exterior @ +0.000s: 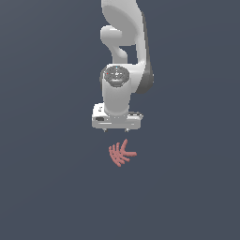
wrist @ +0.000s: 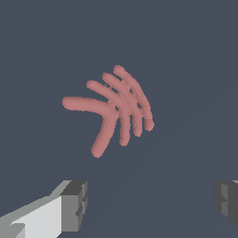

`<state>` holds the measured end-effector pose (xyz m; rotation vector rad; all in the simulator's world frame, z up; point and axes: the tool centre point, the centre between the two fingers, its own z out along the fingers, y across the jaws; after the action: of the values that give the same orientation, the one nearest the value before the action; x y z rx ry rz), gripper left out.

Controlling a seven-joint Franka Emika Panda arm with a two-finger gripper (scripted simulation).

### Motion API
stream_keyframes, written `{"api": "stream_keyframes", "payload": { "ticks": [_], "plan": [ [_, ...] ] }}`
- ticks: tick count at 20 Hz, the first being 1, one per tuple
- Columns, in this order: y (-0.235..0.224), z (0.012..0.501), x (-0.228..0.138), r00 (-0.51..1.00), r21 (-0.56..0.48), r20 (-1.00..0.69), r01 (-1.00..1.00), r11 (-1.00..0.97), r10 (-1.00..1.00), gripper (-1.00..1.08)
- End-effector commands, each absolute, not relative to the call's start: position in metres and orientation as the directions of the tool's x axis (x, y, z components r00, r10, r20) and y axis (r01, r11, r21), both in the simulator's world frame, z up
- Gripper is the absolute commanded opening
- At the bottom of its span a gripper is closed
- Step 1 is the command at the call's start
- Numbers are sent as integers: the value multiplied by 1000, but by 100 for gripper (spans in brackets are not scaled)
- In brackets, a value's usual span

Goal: Pick up the object and move it to a goal position.

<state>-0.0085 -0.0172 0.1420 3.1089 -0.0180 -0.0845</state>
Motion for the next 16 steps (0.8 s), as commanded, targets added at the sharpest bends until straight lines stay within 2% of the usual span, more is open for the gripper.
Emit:
{"api": "stream_keyframes", "payload": {
  "ticks": [1,16],
  "plan": [
    [-17,142,-8,998,32,-54,-11,-999,-12,28],
    [18,147,-4,999,-12,-39,35,-999,35,28]
  ]
}}
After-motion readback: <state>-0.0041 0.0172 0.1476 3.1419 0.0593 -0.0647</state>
